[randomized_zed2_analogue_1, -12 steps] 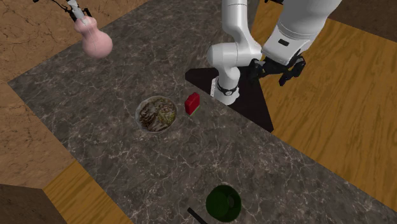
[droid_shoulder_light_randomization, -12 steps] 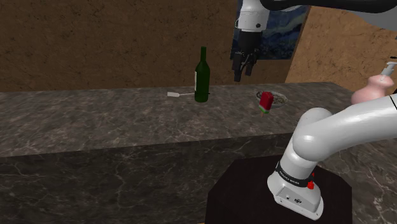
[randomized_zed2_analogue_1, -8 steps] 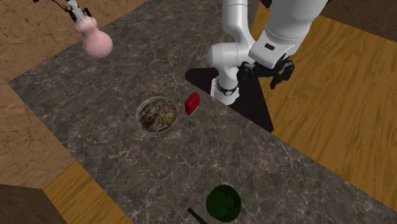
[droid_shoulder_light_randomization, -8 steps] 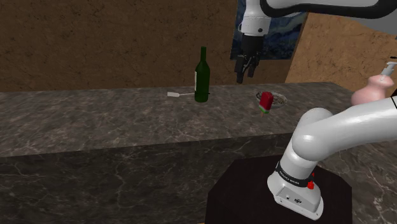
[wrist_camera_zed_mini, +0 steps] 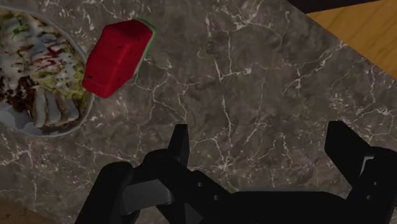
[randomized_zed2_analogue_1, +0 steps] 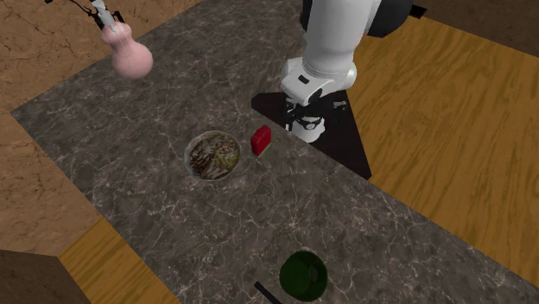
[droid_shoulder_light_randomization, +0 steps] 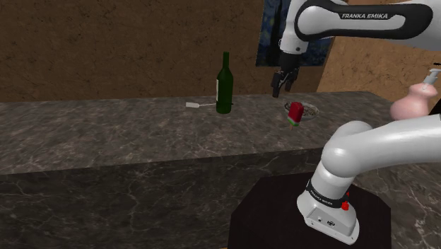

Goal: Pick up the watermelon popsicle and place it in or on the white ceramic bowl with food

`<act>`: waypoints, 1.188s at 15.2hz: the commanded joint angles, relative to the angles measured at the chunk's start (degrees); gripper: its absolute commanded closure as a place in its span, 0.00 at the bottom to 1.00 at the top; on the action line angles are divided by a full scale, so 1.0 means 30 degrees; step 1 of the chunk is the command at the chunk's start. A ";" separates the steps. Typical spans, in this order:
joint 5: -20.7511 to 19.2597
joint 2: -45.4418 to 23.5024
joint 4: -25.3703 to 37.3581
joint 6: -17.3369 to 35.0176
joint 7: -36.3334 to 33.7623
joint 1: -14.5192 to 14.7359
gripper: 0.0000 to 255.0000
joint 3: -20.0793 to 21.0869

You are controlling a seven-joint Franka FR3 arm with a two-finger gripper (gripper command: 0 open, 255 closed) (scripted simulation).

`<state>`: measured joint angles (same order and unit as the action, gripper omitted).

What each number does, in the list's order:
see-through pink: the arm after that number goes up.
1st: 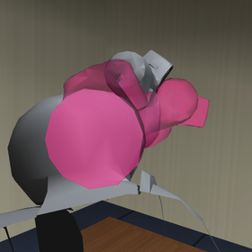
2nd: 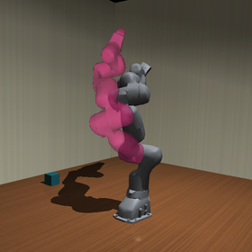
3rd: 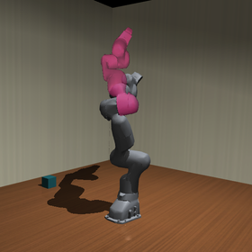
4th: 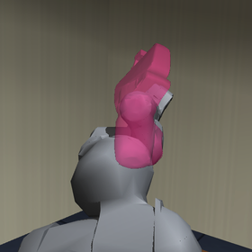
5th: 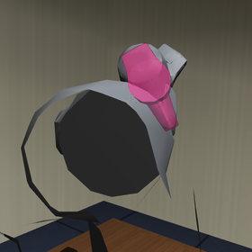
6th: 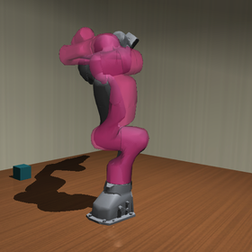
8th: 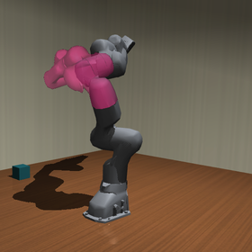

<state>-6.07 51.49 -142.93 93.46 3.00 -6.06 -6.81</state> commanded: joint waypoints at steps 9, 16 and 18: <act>-0.3267 -0.0579 -0.2134 0.4146 0.1979 -0.2591 0.00 -0.3990; -0.4133 -0.1274 -0.3376 0.6375 0.2265 -0.3114 0.00 -0.5159; -0.4269 -0.1458 -0.3773 0.6957 0.2244 -0.3148 0.00 -0.5324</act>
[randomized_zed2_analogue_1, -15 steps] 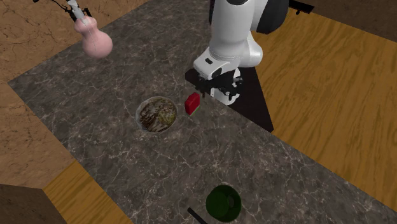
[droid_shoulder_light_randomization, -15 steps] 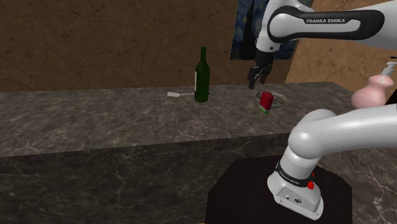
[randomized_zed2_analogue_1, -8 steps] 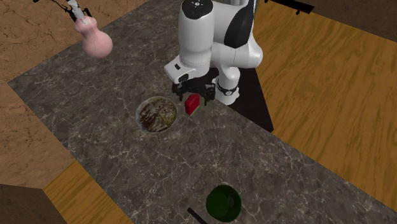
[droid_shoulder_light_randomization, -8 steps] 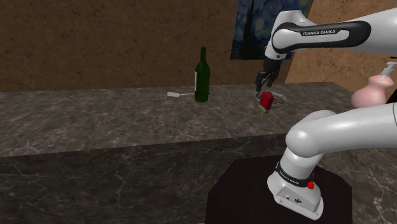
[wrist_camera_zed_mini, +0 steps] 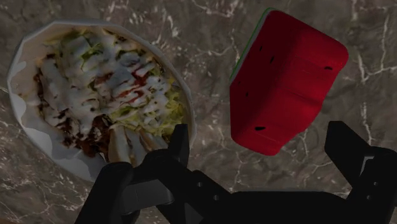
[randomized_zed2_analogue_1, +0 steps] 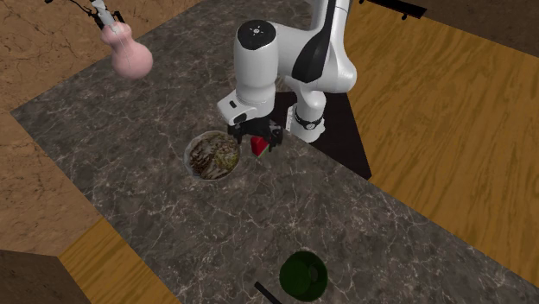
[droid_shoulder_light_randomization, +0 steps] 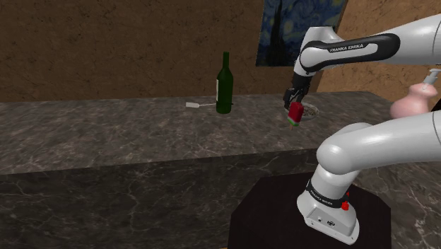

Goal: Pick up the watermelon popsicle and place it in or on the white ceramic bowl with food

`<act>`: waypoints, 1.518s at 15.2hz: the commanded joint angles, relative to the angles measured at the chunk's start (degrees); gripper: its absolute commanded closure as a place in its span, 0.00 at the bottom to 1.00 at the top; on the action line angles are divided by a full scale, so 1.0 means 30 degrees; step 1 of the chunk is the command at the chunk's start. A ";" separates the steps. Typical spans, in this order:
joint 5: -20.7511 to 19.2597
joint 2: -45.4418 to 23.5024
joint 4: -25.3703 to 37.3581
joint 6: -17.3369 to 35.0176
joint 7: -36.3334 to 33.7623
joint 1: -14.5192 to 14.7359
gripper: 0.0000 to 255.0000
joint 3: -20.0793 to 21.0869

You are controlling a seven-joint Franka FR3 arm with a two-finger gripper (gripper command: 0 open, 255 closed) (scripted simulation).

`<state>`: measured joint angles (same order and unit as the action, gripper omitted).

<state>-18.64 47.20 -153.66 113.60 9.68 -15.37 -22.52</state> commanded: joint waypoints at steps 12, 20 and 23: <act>-0.0120 -0.0086 -0.0306 0.0407 0.0011 -0.0054 1.00 -0.0134; 0.0021 0.0029 0.0132 -0.0142 0.0039 -0.0001 1.00 0.0014; 0.0225 0.0155 0.0818 -0.0949 0.0081 0.0082 1.00 0.0224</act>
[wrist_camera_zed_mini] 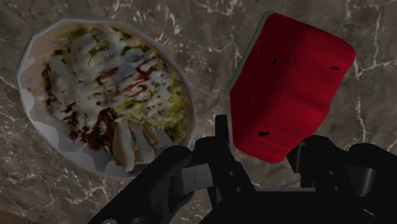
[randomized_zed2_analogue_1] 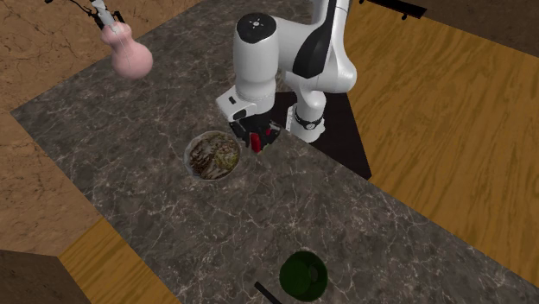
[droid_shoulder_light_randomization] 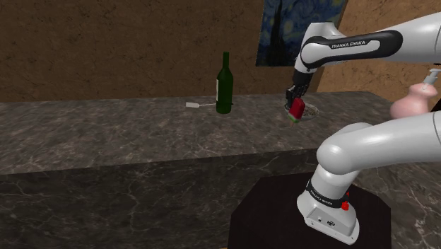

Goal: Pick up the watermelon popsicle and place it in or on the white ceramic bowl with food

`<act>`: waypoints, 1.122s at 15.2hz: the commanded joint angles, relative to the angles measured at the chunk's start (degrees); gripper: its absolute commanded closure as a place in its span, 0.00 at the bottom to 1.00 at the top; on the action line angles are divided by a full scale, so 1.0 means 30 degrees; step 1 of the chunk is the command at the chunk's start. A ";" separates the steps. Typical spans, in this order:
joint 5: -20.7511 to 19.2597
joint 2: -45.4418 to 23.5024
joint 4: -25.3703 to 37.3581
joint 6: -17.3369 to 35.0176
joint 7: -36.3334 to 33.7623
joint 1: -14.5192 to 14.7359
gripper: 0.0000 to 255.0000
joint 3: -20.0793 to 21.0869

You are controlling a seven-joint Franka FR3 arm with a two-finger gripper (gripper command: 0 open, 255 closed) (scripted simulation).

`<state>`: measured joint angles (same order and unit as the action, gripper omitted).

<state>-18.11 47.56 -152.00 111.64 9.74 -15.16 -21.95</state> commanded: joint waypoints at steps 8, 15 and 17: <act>0.0546 0.0117 0.2226 -0.2332 0.0180 0.0226 1.00 0.0539; 0.0926 -0.0069 0.4093 -0.4012 0.0293 0.0410 1.00 0.0913; 0.1025 -0.0161 0.4652 -0.4479 0.0327 0.0461 1.00 0.1009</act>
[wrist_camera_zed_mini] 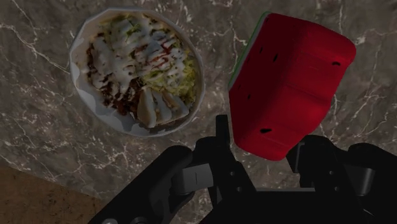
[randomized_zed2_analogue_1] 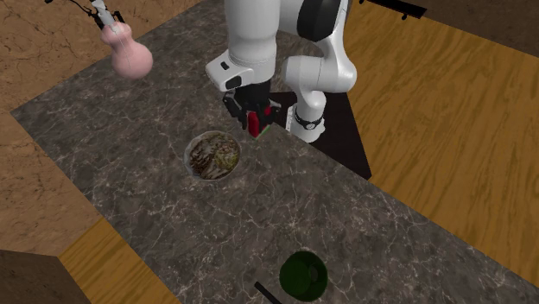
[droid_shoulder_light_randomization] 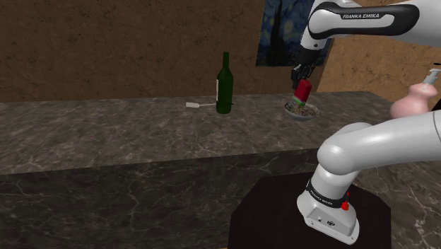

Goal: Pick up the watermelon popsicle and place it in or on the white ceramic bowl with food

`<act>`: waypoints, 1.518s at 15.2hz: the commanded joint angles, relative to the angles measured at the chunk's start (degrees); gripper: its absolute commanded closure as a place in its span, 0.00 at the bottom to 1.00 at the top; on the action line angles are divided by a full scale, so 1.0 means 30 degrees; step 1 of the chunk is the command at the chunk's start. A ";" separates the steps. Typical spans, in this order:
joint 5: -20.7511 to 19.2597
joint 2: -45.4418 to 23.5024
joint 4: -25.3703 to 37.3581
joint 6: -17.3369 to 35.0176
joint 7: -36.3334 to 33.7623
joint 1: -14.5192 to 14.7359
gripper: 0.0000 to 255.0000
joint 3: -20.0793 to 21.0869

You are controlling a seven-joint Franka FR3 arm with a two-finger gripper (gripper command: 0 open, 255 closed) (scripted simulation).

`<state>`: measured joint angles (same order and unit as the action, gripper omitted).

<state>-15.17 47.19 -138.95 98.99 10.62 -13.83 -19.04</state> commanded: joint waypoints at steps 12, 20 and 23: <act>-0.0069 -0.3025 0.5077 -0.1645 0.2238 0.0368 1.00 -0.1773; 0.0676 -0.7662 1.0375 -0.1822 0.5819 0.1148 1.00 -0.5326; 0.0537 -0.7435 0.9421 -0.1079 0.5720 0.1056 1.00 -0.5357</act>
<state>-13.49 24.85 -109.89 94.95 27.83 -10.64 -35.01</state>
